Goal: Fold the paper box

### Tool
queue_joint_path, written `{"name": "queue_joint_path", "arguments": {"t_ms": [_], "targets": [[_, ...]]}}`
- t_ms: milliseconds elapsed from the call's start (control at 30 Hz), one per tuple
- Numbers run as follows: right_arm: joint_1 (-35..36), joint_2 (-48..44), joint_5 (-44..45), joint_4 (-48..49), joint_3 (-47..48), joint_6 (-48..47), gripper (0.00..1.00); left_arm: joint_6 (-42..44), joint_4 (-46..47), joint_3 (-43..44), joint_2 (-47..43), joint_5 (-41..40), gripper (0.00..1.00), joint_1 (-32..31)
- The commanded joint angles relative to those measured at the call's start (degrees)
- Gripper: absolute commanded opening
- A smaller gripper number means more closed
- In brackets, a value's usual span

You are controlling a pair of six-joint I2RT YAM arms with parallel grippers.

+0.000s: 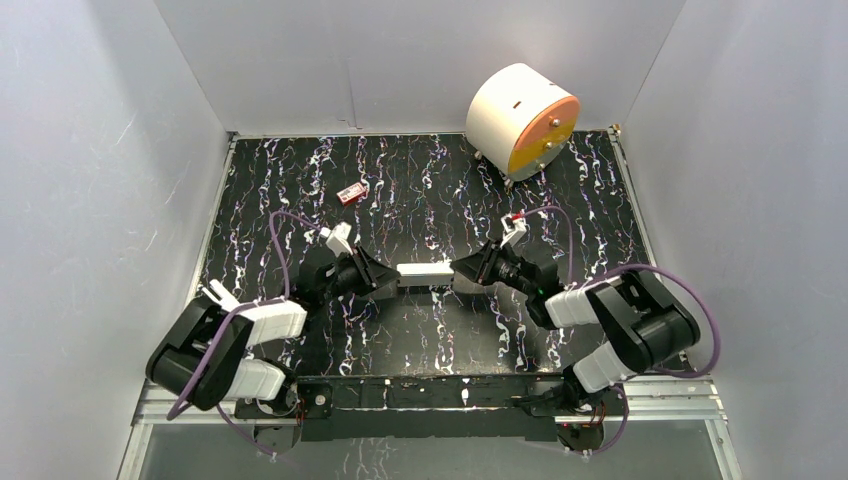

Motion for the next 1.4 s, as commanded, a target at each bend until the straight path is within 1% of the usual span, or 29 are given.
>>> {"name": "queue_joint_path", "arguments": {"t_ms": [0,133,333,467,600,667,767,833,900,1033,1067,1233,1367], "targets": [[1.3,-2.9,-1.3,-27.0,1.9,-7.4,0.25,6.2,-14.9,1.4,-3.5,-6.5,0.26,0.4],[1.4,-4.7,-0.1,-31.2,5.9,-9.0,0.31,7.7,-18.2,4.1,-6.7,-6.9,0.37,0.4],[1.3,-6.4,-0.1,-34.4,11.0,-9.8,0.40,12.5,-25.3,8.8,-12.5,-9.3,0.49,0.4],[1.3,-8.8,0.4,-37.5,14.2,-11.1,0.50,17.7,-31.2,13.0,-14.6,-9.3,0.55,0.2],[1.3,-12.3,2.7,-41.7,17.6,-13.7,0.60,22.9,-36.1,18.2,-14.3,-6.2,0.60,-0.6],[1.2,-15.1,4.3,-45.2,19.0,-15.8,0.65,26.4,-39.2,21.0,-14.1,-4.9,0.63,-1.5],[1.1,-19.5,7.5,-50.1,20.4,-19.5,0.72,32.7,-43.9,25.3,-13.8,-4.8,0.65,-3.7],[1.1,-23.4,9.8,-53.1,20.6,-21.8,0.78,37.5,-46.2,28.6,-12.6,-3.6,0.65,-5.0],[1.0,-27.9,11.4,-55.6,20.4,-23.8,0.83,43.0,-50.5,32.1,-10.4,-2.2,0.66,-6.4],[1.0,-38.0,15.2,-60.2,19.2,-26.4,0.97,55.5,-58.4,39.3,-3.6,0.4,0.68,-10.1],[1.0,-40.7,16.0,-61.0,18.6,-26.9,0.98,58.0,-59.8,40.8,-2.2,0.1,0.69,-11.0],[1.0,-52.4,23.0,-68.9,18.0,-29.4,0.98,69.2,-63.0,44.7,3.2,-1.5,0.75,-14.1],[1.0,-59.2,27.6,-76.1,19.2,-31.0,0.98,76.6,-63.1,45.7,6.5,-4.0,0.78,-16.8]]}}
